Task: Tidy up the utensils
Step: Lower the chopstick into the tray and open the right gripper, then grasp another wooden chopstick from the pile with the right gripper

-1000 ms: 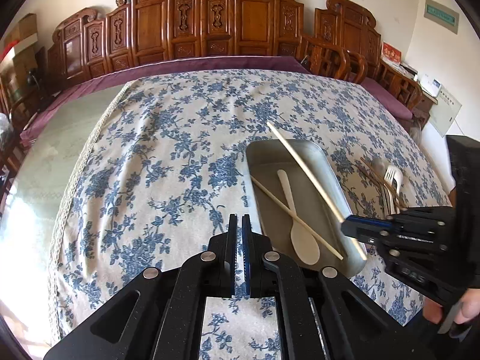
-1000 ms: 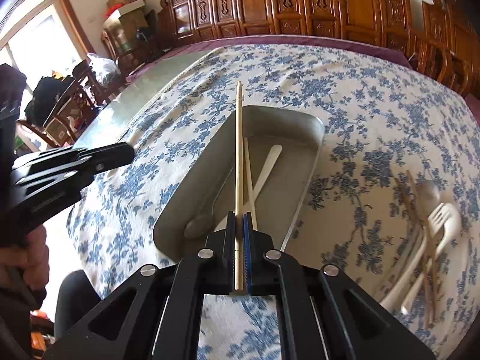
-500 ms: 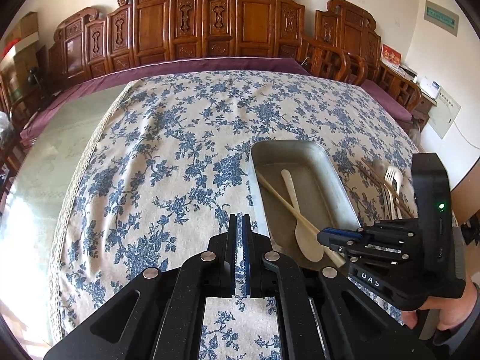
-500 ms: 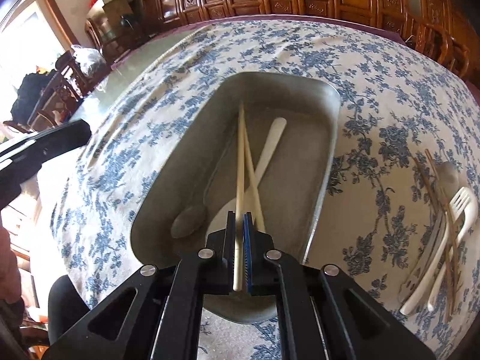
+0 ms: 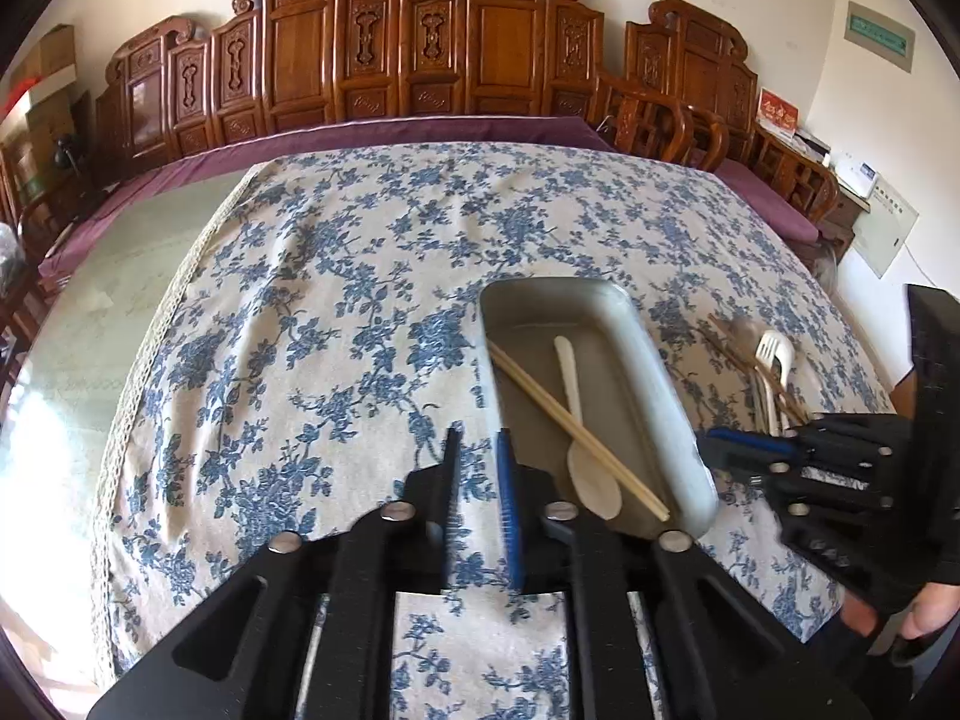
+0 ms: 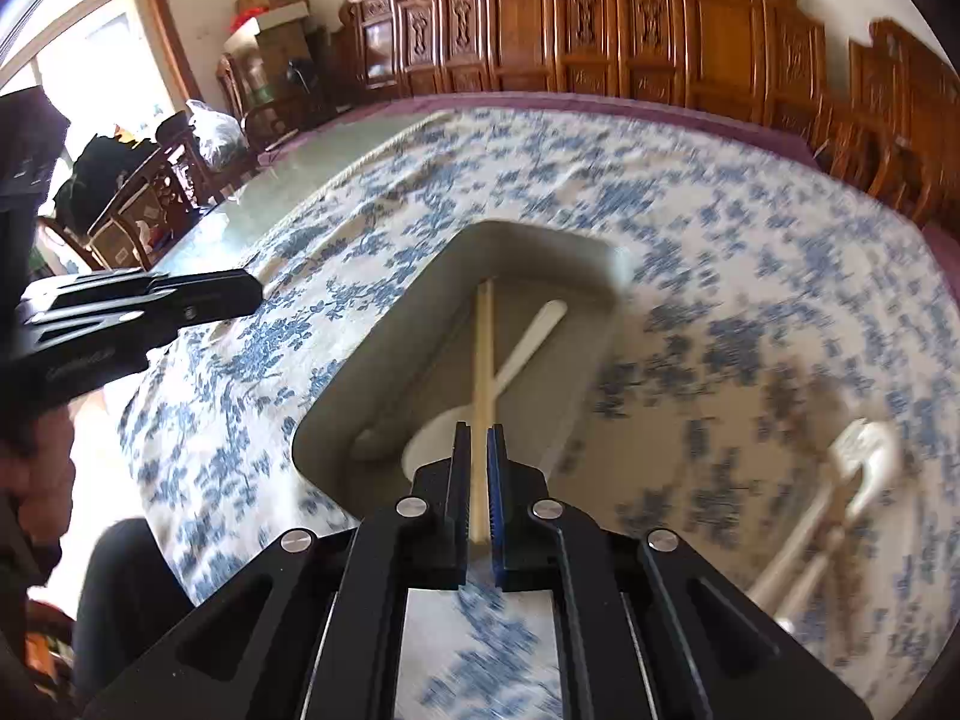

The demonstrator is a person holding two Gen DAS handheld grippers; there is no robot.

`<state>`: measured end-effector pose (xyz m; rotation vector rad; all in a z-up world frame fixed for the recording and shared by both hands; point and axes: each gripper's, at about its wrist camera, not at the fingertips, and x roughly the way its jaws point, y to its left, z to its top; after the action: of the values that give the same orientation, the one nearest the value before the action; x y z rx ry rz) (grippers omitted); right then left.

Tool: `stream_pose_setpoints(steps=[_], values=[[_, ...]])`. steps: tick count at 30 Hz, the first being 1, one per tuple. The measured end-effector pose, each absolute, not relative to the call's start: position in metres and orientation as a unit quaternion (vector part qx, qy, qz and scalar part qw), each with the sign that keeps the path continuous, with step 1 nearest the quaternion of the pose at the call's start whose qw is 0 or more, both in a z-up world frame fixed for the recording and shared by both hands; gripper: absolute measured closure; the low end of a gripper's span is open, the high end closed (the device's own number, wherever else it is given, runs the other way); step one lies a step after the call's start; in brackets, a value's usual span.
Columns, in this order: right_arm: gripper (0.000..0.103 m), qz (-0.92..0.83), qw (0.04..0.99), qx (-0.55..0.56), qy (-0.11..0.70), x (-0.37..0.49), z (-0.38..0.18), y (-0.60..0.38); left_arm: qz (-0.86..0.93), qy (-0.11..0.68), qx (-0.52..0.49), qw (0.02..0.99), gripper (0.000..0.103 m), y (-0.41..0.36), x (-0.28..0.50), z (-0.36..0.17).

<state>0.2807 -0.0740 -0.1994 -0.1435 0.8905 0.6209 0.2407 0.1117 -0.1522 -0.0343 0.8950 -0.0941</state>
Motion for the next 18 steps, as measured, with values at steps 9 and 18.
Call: stream_pose_setpoints(steps=[9, 18], values=[[0.096, 0.261, 0.870, -0.103, 0.405, 0.260, -0.186, -0.157, -0.071, 0.411, -0.016, 0.909, 0.072, 0.078, 0.222, -0.132], [0.096, 0.205, 0.885, -0.082, 0.409, 0.259, -0.188, -0.245, -0.086, 0.393, -0.003, 0.915, 0.055, 0.042, 0.213, -0.123]])
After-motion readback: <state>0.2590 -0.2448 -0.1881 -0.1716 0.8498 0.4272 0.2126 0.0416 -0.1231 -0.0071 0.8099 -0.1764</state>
